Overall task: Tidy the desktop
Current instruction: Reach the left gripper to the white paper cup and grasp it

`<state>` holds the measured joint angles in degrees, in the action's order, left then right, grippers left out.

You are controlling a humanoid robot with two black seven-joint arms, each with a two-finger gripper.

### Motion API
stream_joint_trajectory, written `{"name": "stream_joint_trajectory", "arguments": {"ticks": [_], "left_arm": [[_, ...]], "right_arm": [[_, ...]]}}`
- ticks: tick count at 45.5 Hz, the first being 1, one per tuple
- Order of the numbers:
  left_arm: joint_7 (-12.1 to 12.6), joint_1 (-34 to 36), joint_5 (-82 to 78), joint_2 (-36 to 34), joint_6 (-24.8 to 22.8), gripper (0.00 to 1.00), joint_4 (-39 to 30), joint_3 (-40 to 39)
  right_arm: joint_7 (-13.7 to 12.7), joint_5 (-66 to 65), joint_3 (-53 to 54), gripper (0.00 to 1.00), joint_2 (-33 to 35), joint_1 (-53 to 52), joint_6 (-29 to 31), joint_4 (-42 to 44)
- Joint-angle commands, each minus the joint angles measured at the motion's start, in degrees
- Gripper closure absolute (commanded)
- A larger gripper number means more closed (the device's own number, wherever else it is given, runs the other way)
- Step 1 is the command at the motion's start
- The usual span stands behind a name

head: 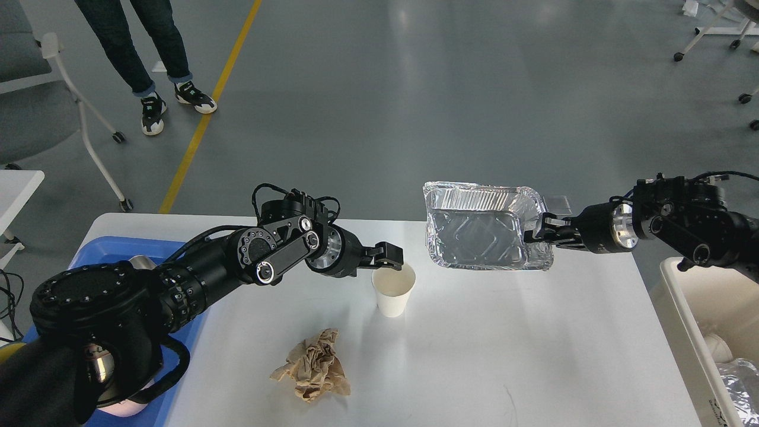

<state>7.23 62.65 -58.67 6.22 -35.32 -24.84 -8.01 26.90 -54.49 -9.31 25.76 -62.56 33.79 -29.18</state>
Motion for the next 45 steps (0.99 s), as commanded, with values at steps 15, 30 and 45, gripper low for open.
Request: {"name": "stream_joint_trajectory", "arguments": {"ticks": [15, 30, 45], "left_arm": [[0.24, -1.56, -1.27, 0.2, 1.04, 0.22, 0.06, 1.59], [0.42, -2.09, -0.75, 0.72, 5.52, 0.75, 0.49, 9.15], [-0.1, -1.56, -0.57, 0.2, 4.03, 1.0, 1.02, 9.33]], "right_arm": [[-0.01, 0.0, -0.01, 1.0, -0.09, -0.02, -0.48, 0.09], [0.08, 0.0, 0.08, 1.0, -0.09, 0.07, -0.92, -0.09], [0.08, 0.0, 0.08, 1.0, -0.09, 0.07, -0.92, 0.0]]}}
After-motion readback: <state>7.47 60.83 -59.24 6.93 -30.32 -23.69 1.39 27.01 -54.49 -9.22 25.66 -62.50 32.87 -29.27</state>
